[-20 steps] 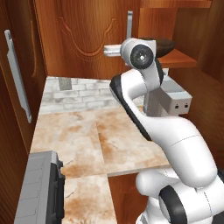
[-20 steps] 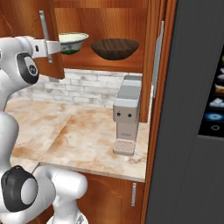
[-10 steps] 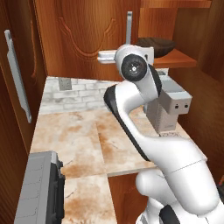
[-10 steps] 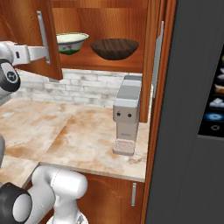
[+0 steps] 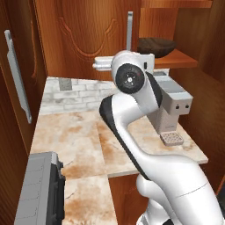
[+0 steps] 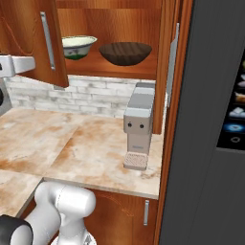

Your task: Move the bowls from the cabinet to the plates on the dining table.

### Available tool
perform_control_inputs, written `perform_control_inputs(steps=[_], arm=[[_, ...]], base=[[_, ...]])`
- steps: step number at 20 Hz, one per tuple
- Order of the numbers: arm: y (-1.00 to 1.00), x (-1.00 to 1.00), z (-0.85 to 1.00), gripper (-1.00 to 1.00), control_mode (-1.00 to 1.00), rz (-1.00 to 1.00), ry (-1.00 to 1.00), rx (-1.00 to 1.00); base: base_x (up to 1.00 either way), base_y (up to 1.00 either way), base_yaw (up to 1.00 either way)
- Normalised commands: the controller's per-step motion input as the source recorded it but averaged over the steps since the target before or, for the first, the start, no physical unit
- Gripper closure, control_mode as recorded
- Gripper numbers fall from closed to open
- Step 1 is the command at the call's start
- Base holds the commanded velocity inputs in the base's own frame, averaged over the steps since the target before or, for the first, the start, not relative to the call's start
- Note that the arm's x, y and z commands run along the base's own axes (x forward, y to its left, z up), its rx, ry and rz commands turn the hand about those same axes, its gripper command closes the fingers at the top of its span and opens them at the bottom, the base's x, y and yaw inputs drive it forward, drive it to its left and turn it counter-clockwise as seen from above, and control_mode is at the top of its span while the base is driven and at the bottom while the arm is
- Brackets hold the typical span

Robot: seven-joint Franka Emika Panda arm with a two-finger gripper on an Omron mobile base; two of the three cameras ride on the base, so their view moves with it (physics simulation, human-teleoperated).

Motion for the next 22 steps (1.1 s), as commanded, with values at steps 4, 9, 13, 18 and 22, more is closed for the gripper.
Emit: perform_control_inputs(steps=[4,9,13,18,22], arm=[[-0.29,-0.09,0.00,1.00,-1.00,0.00,0.02,0.00],[-0.37,-0.17,0.00,1.00,-1.00,0.00,0.01,0.00],[-0.46,-0.27,0.00,1.00,-1.00,0.09,0.00,0.00],[-0.43,-0.02,0.00,1.00,-1.00,0.13,0.02,0.07],[-0.25,0.36,0.00,1.00,-1.00,0.21,0.08,0.13]], base=[[0.00,0.00,0.00],[0.00,0.00,0.00],[0.00,0.00,0.00],[0.00,0.00,0.00],[0.00,0.00,0.00]])
